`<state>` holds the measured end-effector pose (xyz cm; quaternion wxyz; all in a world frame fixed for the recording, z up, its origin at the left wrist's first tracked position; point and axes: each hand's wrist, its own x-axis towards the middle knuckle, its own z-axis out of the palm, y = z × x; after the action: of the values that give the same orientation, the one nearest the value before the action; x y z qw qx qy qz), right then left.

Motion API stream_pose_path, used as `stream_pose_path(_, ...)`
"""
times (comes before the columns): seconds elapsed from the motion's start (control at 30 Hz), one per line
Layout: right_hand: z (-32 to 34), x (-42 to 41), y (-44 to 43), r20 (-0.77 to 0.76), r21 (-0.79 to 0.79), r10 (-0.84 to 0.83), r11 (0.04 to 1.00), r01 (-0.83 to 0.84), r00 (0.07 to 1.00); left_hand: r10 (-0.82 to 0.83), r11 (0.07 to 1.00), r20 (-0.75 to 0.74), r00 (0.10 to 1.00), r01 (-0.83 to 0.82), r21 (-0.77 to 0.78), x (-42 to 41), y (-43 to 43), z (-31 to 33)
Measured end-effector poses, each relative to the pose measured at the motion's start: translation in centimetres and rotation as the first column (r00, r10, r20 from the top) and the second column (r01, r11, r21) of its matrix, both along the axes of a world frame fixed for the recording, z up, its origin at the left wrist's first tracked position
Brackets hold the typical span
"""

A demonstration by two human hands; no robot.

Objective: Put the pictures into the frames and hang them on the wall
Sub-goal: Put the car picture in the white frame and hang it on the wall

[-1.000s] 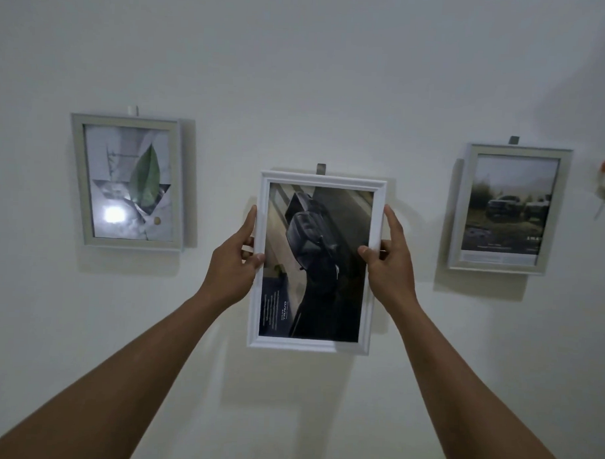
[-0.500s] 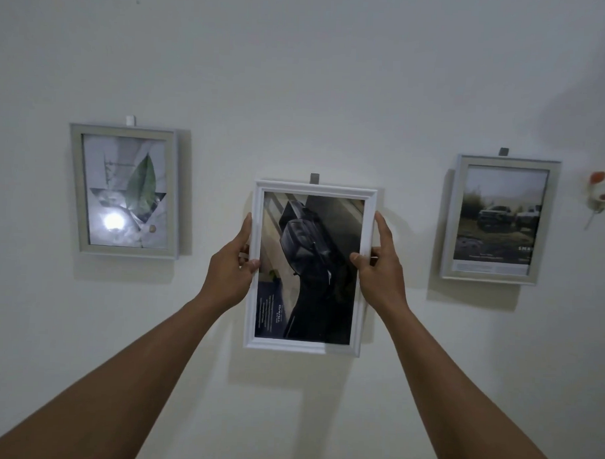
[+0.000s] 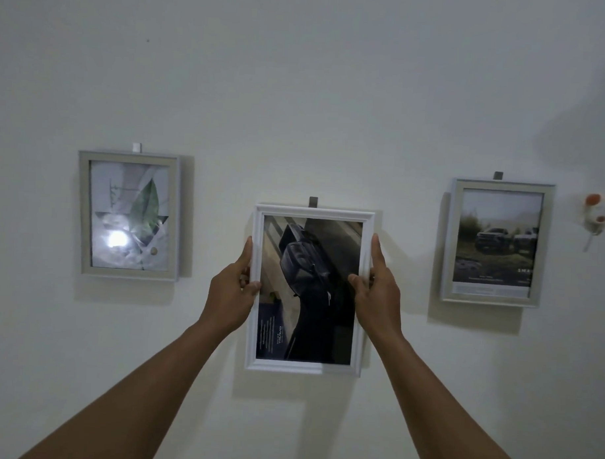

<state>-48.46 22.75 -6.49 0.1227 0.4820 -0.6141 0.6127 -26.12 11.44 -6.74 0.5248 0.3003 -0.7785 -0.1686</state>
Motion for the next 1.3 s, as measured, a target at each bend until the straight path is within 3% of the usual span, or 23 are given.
stream_pose_path(0.63,-0.3,0.4,-0.5,-0.135,-0.030,-0.265,0.964,0.263,0.955,0.120,0.988,-0.053,0.991,-0.125,-0.088,-0.9,0.0,-0.3)
stream_pose_path(0.9,-2.6,-1.0,-0.5,-0.237,0.063,-0.194,0.975,0.215,0.952,0.107,0.987,-0.072,0.992,-0.114,-0.112,-1.1,-0.2,-0.8)
stream_pose_path(1.3,-2.2,-0.6,-0.1,-0.191,0.092,-0.154,0.980,0.174,0.969,0.085,0.992,-0.049,0.995,-0.089,-0.086,-0.7,0.2,-0.7)
